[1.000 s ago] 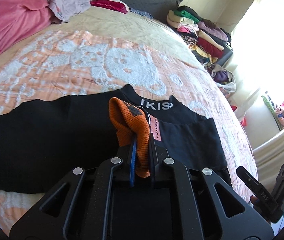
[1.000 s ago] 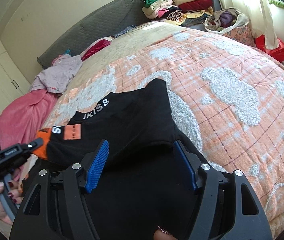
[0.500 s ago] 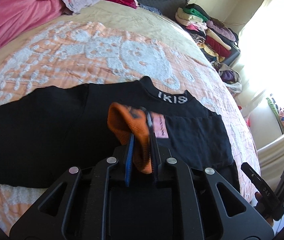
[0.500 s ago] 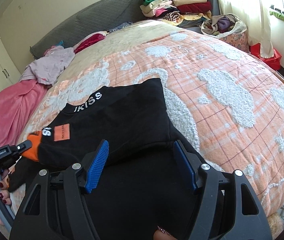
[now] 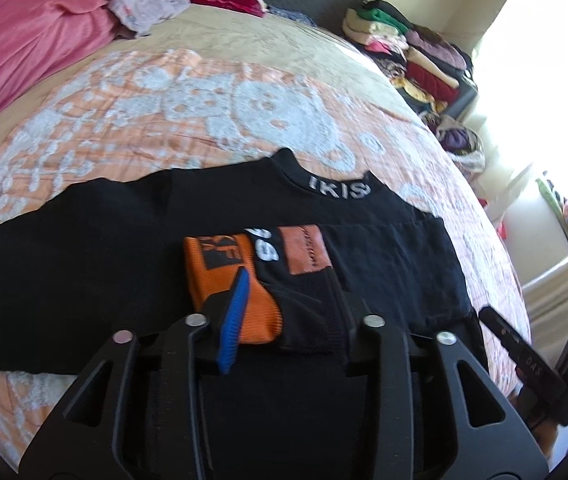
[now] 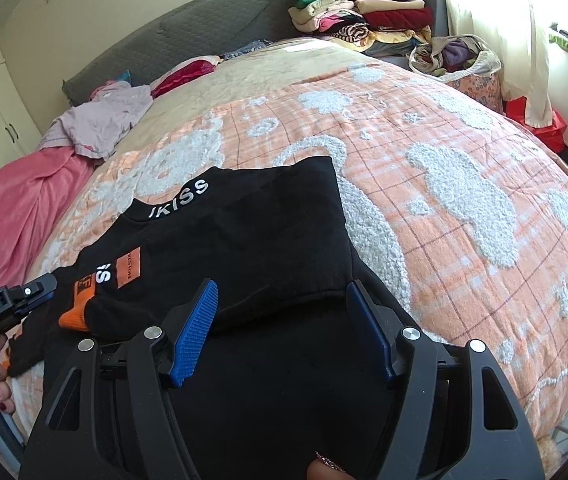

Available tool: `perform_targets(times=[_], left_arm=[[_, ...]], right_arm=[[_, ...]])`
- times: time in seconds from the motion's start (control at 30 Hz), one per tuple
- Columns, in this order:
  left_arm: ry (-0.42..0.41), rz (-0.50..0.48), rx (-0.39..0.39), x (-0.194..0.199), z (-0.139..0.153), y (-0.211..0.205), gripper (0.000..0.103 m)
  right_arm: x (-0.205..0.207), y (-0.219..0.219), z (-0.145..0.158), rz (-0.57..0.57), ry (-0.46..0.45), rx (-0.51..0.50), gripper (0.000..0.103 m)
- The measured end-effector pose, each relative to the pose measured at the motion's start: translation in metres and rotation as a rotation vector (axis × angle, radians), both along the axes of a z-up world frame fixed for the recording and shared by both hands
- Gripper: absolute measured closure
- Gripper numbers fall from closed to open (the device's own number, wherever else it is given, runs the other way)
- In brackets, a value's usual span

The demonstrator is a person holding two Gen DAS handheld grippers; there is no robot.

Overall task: Fold small clothes
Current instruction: 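Lay the orange cuff flat on the shirt and open the left tool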

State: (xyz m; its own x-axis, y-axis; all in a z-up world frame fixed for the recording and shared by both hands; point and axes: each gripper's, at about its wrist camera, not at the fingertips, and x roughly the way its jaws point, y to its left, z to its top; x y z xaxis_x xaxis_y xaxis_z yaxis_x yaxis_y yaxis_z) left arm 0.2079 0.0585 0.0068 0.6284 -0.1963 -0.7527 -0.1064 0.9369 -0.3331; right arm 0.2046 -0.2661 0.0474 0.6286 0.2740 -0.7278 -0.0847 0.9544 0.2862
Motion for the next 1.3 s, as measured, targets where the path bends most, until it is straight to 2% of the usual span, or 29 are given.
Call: perform_targets(times=[0.17,0.27,0.4,0.47,0.63,0.7,0.87,1.07,1.3], left_arm=[[0.055,-0.038,0.029,0.009,-0.02,-0.013,0.071],[0.118,-0.042,0.045,0.013,-0.04,-0.013,0.071],[0.13,-0.036,0.04,0.012,-0.05,-0.01,0.07],[0.128,-0.038,0.039,0.012,-0.051,-0.009,0.07],[0.121,-0.042,0.036,0.01,-0.05,-0.009,0.069],[0.117,-0.041,0.04,0.01,-0.049,-0.009,0.069],[0.113,-0.04,0.042,0.008,-0.045,-0.01,0.066],[0.086,-0.037,0.044,0.0,-0.032,-0.009,0.058],[0.067,-0.028,0.031,-0.01,-0.022,-0.002,0.056]], right_arm=[[0.015,0.011,-0.004,0.036,0.014,-0.013,0.037],[0.024,0.019,-0.011,0.064,0.033,-0.019,0.037],[0.037,0.023,-0.032,0.059,0.113,-0.043,0.037],[0.041,0.022,-0.04,0.047,0.138,-0.03,0.037],[0.035,0.024,-0.037,0.054,0.109,-0.032,0.036],[0.031,0.022,-0.035,0.057,0.096,-0.008,0.031],[0.023,0.02,-0.027,0.063,0.083,0.026,0.027],[0.011,0.02,-0.013,0.077,0.052,0.063,0.018],[0.0,0.026,0.002,0.082,0.019,0.056,0.01]])
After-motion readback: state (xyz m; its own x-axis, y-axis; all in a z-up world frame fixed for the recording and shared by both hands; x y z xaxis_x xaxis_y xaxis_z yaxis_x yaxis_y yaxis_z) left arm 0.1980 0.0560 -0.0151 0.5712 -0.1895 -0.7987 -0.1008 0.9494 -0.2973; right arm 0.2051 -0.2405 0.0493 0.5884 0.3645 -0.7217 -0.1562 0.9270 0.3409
